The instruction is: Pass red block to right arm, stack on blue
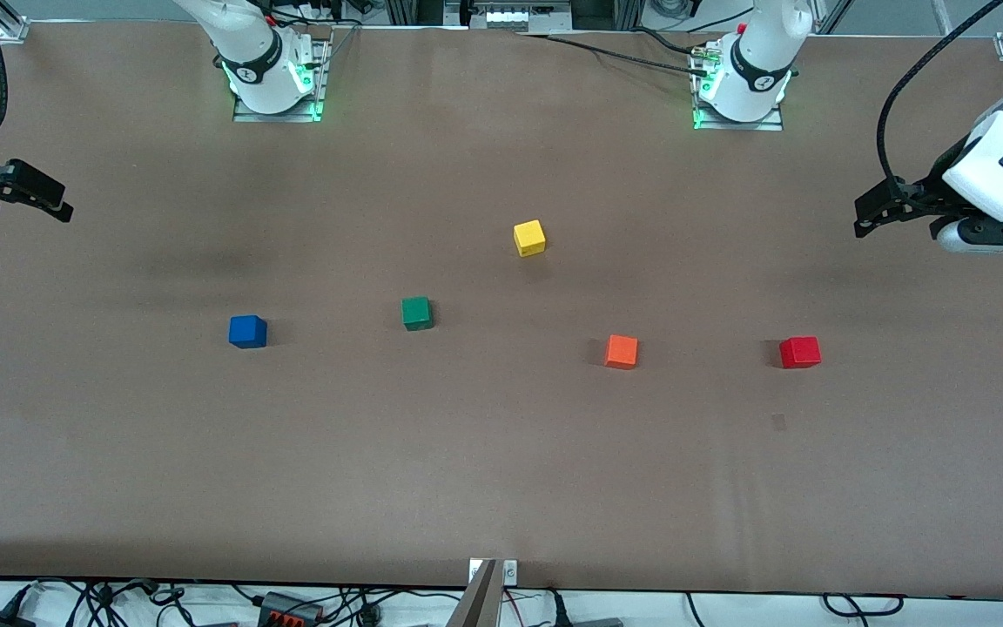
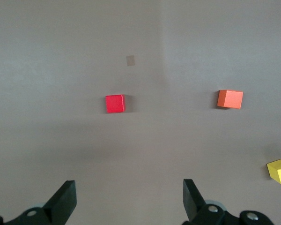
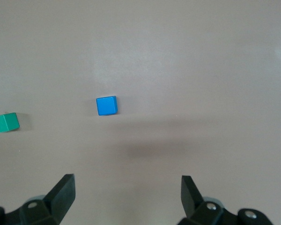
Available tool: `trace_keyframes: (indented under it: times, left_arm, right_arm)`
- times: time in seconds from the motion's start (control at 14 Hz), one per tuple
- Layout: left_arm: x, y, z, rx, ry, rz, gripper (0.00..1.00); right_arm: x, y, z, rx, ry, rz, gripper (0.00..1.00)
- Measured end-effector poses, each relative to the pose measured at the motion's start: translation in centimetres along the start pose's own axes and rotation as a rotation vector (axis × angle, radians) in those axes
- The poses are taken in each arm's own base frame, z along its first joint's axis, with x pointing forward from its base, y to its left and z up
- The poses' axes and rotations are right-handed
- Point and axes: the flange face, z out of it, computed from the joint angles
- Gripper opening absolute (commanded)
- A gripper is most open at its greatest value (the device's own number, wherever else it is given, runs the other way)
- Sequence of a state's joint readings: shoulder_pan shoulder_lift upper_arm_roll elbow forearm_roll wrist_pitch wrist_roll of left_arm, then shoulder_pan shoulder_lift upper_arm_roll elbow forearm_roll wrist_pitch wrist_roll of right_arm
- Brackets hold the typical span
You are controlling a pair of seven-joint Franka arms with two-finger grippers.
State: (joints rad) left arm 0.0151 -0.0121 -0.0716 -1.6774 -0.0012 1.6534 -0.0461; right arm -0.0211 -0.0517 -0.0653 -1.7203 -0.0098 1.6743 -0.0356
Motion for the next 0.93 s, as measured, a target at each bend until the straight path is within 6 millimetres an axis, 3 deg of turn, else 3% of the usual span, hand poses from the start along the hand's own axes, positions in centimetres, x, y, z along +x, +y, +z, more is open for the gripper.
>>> trace_keyframes:
  times: [0.93]
  left_arm:
    - [-0.26, -0.14, 0.46, 0.001, -0.034, -0.002, 1.00]
  right_arm:
    - [-0.17, 0.04, 0.12, 0.000, -0.014, -0.007, 1.00]
